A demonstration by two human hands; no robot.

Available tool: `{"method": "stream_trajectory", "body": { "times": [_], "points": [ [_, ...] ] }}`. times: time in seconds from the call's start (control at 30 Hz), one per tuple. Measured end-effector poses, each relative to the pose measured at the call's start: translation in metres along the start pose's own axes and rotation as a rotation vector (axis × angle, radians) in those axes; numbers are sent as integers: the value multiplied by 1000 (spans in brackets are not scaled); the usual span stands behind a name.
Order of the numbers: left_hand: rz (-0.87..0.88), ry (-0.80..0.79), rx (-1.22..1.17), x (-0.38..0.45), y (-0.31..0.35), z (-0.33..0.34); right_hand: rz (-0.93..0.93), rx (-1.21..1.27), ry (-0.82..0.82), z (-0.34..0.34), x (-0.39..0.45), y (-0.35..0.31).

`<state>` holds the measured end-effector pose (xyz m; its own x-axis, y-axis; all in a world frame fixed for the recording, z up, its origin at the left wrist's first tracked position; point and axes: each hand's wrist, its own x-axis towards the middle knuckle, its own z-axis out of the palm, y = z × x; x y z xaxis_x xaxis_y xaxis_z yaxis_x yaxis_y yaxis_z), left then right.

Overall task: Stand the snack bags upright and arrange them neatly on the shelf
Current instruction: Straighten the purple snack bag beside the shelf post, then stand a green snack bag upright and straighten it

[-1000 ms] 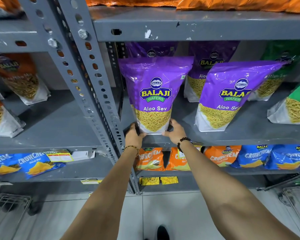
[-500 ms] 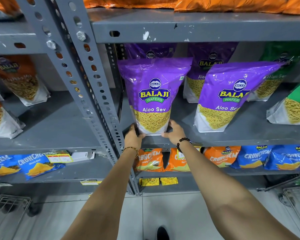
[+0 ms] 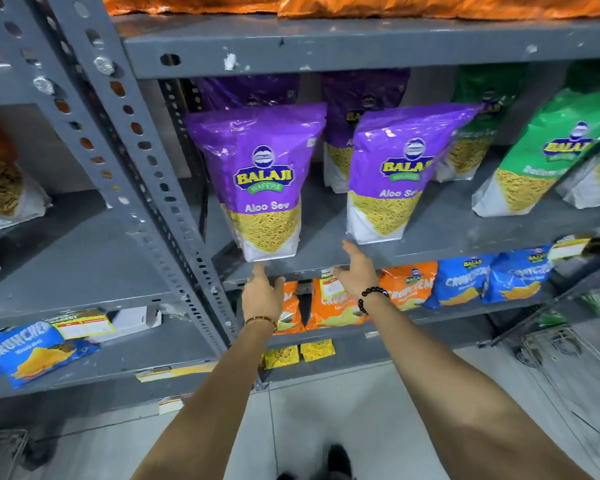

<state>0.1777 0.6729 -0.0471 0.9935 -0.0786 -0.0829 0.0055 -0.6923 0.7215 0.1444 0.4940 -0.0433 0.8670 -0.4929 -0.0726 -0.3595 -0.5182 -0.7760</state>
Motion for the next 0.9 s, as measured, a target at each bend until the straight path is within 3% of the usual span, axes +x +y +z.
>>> {"method": "stream_trajectory", "body": {
  "times": [0.37, 0.5, 0.77, 0.9],
  "points": [
    [350, -278, 22, -20, 133, 135, 256, 148, 478, -147, 31, 108],
    [358, -346, -43, -17, 201, 215, 291, 217, 604, -220, 69, 164],
    [187, -302, -192, 3, 317, 316, 271, 345, 139, -339, 154, 256],
    [159, -296, -149, 14, 343, 338, 230, 322, 6, -366, 182, 273]
  ]
}}
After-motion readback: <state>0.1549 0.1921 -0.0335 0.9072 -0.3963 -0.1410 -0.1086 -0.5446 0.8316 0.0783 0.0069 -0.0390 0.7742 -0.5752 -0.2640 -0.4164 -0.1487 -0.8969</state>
